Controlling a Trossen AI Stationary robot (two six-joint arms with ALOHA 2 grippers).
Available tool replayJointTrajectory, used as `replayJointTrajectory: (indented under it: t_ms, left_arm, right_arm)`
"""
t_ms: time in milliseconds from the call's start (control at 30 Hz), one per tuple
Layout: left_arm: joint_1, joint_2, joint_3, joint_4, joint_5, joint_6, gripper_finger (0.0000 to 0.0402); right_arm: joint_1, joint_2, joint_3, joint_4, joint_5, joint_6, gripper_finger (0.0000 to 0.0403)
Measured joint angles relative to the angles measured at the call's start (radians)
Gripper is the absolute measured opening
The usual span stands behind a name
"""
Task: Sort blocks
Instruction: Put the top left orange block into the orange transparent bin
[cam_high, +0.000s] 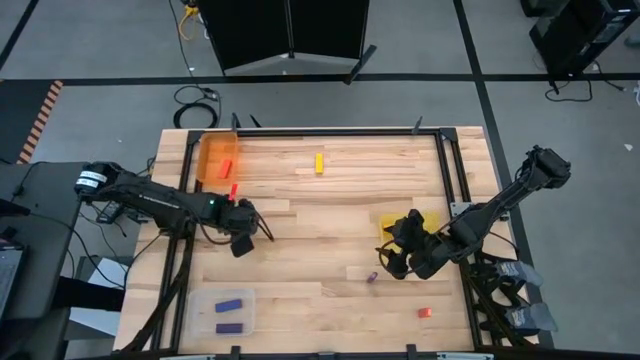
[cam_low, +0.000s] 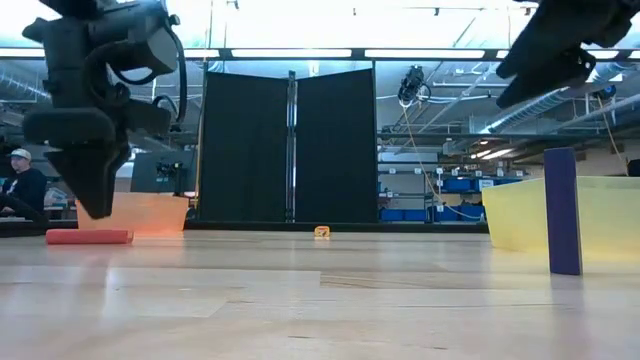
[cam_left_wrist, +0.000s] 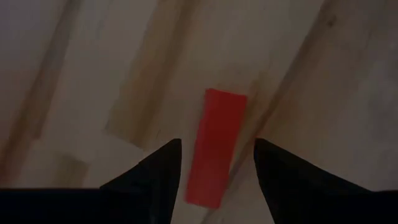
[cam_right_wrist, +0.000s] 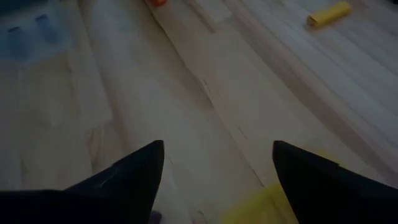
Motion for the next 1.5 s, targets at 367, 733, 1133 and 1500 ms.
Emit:
replayJointTrajectory:
  t_ms: [367, 733, 1133, 1500]
  left_arm:
    - [0.0, -0.001, -0.124, 0.131, 0.037, 0.023, 0.0209]
    - [-0.001, -0.004, -0.166, 0.157, -0.008, -0.029, 0.0161]
    - [-0.001, 0.003, -0.137, 0.137, -0.026, -0.04, 0.0101]
    - [0.015, -0.058, 0.155, -0.022, -0.25, -0.036, 0.0101]
  right_arm:
    - [-0.03, 0.0, 0.0, 0.087, 0.007, -0.073, 0.0289]
    - [-0.067, 0.0, 0.0, 0.215, 0.008, -0.181, 0.0286]
    - [-0.068, 0.0, 0.0, 0.241, 0.009, -0.198, 0.0281]
    - [-0.054, 0.0, 0.0, 0.257, -0.021, -0.204, 0.0281]
